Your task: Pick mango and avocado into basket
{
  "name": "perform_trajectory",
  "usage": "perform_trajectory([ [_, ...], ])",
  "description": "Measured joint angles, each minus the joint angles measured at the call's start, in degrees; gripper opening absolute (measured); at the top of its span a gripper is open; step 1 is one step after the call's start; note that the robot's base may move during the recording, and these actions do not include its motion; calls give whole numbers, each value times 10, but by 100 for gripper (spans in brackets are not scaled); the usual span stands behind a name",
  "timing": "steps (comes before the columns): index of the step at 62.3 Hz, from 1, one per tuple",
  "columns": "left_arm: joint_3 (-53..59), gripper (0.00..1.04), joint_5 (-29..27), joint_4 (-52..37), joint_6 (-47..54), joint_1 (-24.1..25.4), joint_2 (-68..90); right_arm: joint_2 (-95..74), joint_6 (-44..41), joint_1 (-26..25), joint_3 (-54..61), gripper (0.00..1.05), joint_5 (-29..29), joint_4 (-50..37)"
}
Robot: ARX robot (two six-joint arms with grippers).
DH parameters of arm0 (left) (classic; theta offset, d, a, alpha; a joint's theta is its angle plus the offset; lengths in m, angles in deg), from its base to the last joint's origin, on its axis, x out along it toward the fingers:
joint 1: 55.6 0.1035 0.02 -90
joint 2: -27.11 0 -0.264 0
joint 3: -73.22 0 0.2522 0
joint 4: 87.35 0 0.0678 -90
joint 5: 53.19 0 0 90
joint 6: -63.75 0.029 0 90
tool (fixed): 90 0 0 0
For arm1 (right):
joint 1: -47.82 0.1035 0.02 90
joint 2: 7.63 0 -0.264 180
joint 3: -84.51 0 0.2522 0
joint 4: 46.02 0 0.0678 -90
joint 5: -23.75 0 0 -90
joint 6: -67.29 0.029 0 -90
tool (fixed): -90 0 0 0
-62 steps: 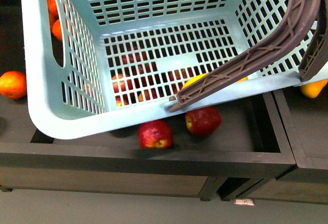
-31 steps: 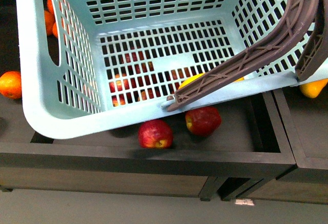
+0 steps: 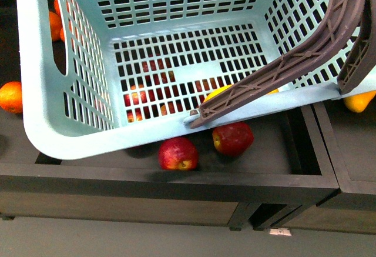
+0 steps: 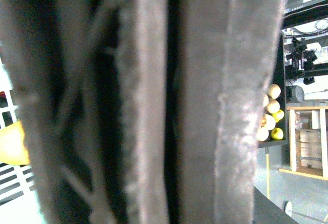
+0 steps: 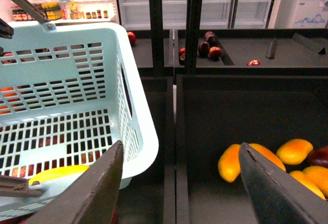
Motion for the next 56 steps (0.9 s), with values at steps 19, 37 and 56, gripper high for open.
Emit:
perform_trajectory([
  [19, 0, 28, 11, 0, -4, -6, 0, 2, 0, 1, 0, 96, 2, 0],
  [37, 0, 28, 0, 0, -2, -4, 0, 3, 0, 2, 0, 96, 1, 2],
  [56, 0, 28, -5, 0, 2, 1, 0, 3, 0, 2, 0, 96, 0, 2],
])
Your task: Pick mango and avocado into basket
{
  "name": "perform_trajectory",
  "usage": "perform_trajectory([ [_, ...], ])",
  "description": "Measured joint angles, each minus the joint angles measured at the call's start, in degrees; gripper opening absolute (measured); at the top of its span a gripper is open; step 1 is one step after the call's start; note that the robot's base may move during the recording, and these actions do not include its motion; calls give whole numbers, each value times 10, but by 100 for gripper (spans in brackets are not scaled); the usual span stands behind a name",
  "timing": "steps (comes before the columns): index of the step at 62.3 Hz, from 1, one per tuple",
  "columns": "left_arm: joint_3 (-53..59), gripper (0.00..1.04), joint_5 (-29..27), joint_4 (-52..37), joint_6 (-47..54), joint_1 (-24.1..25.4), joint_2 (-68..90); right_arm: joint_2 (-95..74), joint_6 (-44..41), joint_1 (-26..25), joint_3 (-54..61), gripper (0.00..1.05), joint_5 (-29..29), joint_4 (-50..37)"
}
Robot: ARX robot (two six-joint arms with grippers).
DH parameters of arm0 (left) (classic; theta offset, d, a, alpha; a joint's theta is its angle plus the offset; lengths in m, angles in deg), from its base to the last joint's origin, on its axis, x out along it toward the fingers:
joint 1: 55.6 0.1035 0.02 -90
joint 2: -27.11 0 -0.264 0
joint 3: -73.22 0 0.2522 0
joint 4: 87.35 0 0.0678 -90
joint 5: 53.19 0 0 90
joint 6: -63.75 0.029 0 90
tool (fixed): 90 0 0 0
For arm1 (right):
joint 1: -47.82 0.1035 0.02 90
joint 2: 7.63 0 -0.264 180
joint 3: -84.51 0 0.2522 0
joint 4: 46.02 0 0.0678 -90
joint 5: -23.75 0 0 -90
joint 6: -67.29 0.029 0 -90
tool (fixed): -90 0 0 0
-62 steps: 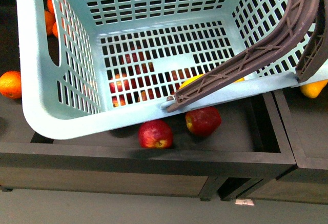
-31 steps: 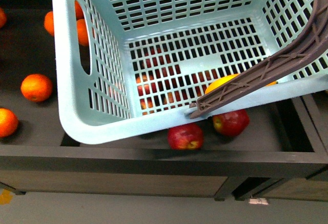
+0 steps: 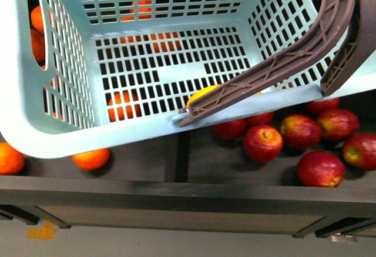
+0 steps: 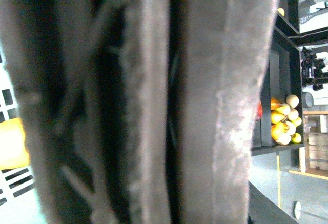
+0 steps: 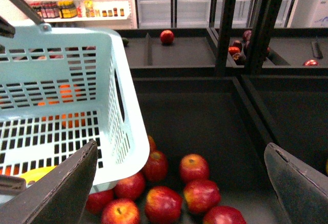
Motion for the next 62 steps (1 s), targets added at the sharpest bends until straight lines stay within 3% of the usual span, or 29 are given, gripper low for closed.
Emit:
perform_trajectory([
  [62, 0, 28, 6, 0, -1, 0, 0, 0, 0, 0, 0, 96, 0, 0],
])
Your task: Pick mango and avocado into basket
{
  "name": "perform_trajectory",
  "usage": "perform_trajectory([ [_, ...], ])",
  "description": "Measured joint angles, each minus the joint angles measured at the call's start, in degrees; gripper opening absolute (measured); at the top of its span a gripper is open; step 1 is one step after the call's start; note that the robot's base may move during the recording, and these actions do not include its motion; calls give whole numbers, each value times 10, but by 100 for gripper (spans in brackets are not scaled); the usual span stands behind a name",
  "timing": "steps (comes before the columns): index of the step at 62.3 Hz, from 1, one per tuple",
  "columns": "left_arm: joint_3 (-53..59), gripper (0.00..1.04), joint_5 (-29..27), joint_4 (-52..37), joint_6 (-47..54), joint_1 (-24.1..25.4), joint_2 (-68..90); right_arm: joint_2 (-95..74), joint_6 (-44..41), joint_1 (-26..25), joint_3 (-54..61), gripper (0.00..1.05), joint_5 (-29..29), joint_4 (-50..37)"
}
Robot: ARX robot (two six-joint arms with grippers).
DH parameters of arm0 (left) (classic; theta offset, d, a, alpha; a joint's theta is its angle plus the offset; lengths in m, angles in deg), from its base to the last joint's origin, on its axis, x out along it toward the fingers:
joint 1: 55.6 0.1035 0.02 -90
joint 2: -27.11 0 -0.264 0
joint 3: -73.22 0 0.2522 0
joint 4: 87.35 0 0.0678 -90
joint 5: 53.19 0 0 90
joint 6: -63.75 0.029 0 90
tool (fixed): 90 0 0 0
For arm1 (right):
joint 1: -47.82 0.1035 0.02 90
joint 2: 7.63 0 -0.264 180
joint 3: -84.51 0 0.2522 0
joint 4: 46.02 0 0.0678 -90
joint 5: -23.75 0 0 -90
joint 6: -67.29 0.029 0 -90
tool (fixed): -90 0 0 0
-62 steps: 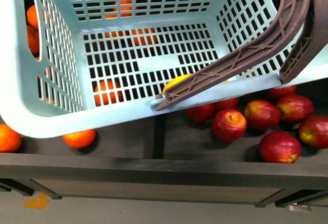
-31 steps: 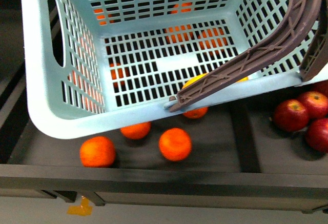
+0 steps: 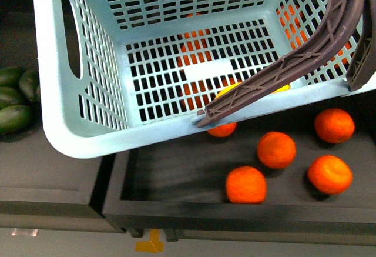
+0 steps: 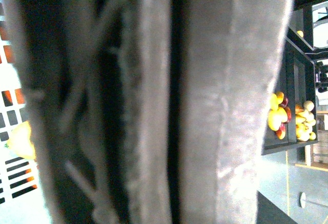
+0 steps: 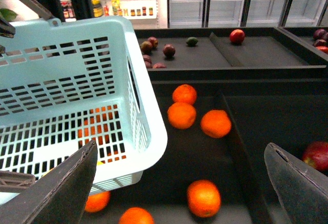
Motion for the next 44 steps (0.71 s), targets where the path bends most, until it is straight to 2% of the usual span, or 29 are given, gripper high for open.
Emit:
perform_trajectory([
  [44, 0, 28, -1, 0, 0, 0, 0, 0, 0, 0, 0, 96, -2, 0],
])
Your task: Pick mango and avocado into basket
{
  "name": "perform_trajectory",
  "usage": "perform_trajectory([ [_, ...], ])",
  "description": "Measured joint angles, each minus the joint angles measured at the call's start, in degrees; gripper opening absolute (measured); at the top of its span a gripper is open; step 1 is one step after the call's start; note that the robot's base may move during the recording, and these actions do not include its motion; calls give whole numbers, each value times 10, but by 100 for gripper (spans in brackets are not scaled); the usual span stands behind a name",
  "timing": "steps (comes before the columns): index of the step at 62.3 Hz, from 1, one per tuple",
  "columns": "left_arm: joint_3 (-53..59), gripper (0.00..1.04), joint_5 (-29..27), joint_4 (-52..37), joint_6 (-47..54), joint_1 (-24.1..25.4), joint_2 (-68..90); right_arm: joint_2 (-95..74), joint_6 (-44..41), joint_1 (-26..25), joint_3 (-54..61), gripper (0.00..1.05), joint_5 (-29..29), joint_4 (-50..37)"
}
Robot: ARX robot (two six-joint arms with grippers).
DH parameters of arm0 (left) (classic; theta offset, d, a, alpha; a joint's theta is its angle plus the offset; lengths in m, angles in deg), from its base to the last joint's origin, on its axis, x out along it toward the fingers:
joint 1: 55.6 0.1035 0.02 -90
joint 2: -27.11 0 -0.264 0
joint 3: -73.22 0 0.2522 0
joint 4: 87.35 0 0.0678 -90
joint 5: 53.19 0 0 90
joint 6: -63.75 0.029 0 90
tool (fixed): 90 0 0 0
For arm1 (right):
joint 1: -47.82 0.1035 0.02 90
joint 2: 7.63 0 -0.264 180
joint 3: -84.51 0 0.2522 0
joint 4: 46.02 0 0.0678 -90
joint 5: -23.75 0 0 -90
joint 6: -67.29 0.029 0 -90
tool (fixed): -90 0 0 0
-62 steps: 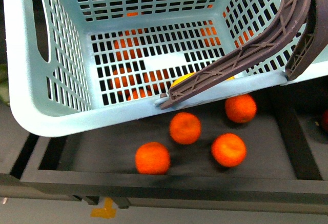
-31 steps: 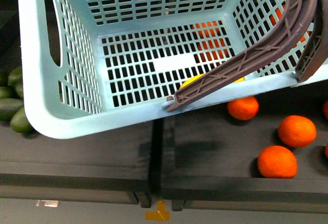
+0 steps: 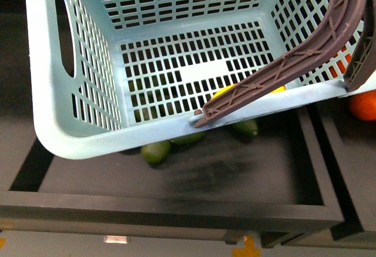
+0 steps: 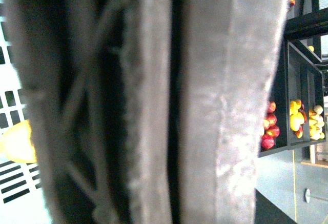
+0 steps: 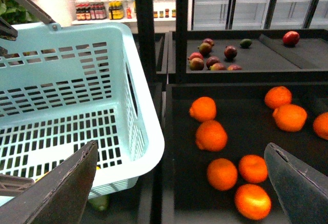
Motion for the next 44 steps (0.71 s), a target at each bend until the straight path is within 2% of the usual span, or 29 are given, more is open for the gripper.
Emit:
perform_trajectory([
  [44, 0, 28, -2, 0, 2, 4, 0, 0, 0, 0, 0, 96, -2, 0],
])
